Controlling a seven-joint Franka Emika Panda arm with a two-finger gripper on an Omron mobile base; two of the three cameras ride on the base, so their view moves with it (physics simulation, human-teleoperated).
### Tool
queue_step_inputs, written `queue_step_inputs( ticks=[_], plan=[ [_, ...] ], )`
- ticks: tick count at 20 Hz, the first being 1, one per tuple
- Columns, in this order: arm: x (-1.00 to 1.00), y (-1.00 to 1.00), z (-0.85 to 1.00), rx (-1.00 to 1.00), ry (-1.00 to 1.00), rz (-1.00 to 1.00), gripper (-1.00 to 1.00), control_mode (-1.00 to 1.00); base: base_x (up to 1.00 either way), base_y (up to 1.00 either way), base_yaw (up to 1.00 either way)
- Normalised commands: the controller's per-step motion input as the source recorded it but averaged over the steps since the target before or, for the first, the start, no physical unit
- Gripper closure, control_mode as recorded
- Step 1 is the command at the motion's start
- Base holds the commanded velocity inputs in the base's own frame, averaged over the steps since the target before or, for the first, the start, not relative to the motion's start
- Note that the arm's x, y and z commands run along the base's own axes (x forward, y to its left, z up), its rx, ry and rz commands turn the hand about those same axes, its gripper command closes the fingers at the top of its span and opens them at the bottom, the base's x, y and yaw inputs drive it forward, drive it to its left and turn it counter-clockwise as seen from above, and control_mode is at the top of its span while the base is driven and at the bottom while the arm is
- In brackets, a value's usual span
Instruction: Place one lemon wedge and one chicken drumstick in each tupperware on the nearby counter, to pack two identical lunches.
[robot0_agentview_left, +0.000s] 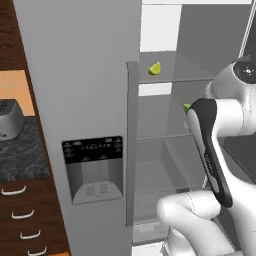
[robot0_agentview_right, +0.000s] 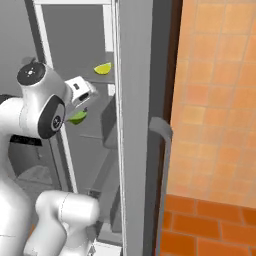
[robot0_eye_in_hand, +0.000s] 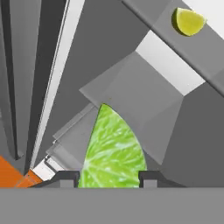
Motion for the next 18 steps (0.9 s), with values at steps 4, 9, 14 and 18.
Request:
queue_step_inputs(
  ticks=[4, 9, 14, 18],
  plan=[
    [0.0, 0.0, 0.0, 0.0, 0.0, 0.0, 1.0, 1.0, -1.0, 0.49, 0.12],
    [0.0, 0.0, 0.0, 0.0, 0.0, 0.0, 1.0, 1.0, -0.54, 1.0, 0.04],
    [0.0, 0.0, 0.0, 0.0, 0.0, 0.0, 1.0, 1.0, 0.11, 1.0, 0.0],
    [0.0, 0.0, 0.0, 0.0, 0.0, 0.0, 1.0, 1.0, 0.55, 1.0, -0.04]
  ],
)
